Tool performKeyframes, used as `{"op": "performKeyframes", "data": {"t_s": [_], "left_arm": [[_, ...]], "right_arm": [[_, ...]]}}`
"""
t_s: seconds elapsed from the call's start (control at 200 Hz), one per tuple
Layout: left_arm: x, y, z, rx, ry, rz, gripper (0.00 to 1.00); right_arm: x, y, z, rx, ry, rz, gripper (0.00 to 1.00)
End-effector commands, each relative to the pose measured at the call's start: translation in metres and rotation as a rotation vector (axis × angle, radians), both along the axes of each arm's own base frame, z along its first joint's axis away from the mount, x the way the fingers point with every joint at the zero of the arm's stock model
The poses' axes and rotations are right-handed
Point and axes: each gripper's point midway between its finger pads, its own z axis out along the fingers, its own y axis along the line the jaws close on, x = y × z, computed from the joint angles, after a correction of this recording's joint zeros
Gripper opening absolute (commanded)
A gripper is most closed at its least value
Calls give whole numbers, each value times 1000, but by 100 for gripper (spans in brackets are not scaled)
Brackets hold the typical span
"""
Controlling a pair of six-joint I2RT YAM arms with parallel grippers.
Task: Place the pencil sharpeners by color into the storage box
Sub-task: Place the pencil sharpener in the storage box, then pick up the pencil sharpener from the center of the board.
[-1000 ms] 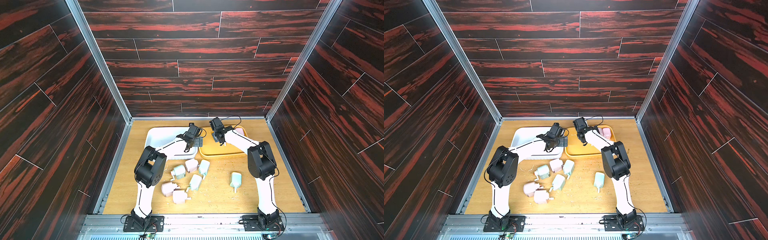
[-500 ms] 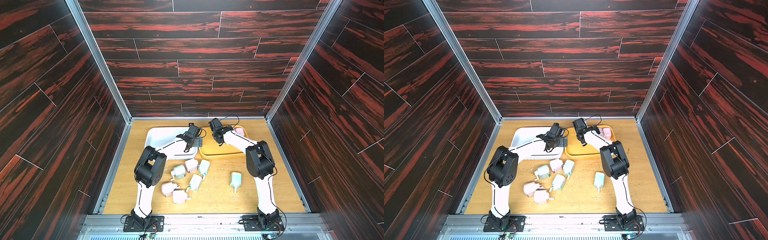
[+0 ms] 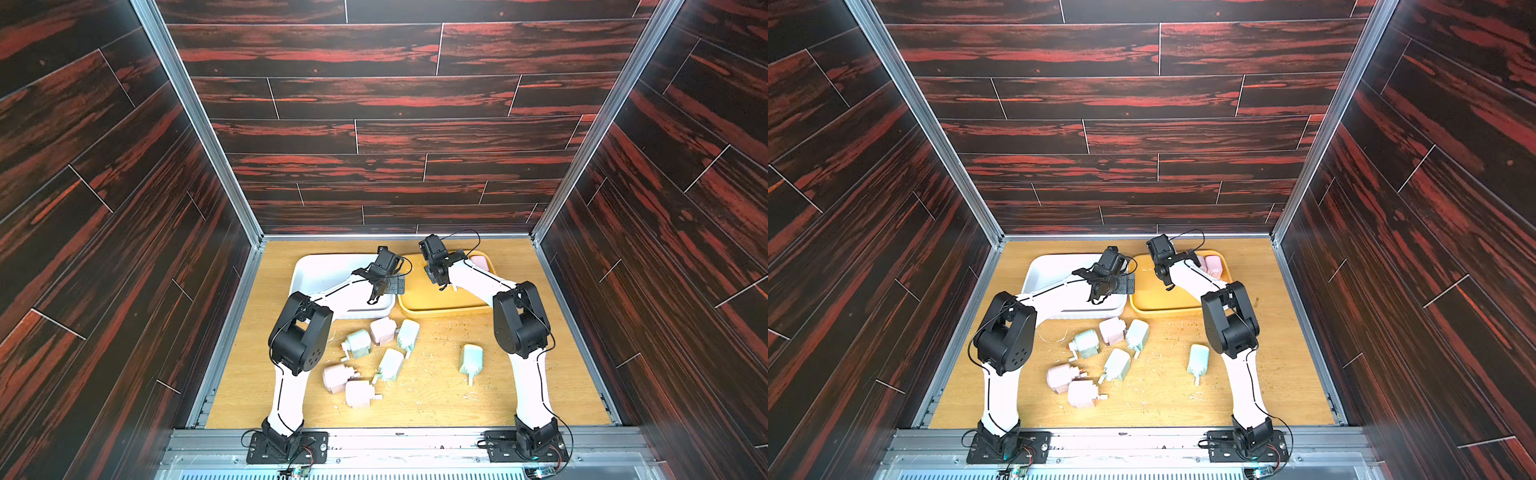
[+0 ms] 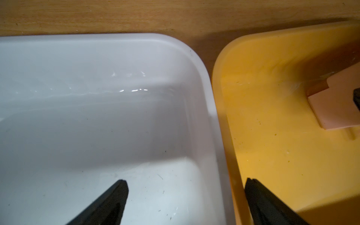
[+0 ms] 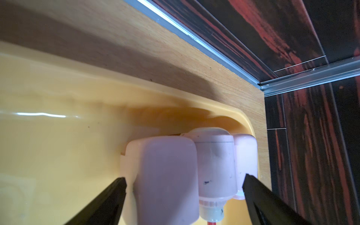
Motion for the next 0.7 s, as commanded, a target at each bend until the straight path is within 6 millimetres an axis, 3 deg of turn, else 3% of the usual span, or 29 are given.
{"op": "performKeyframes", "data": {"t_s": [0.0, 0.316, 0.646, 0.696], "left_arm": [[-7, 5, 16, -1, -5, -15, 100], [-19, 10, 41, -21, -34, -21, 100], [-53, 33, 58, -10, -40, -3, 100], [-60, 38, 69, -21, -58, 4, 100]], "right_arm": [[-2, 3, 33, 110, -76, -15, 98], [-25, -3, 88, 293, -266, -35, 99], [-77, -19, 150, 523, -495, 10, 98], [-86, -18, 158, 575, -532, 36, 98]]}}
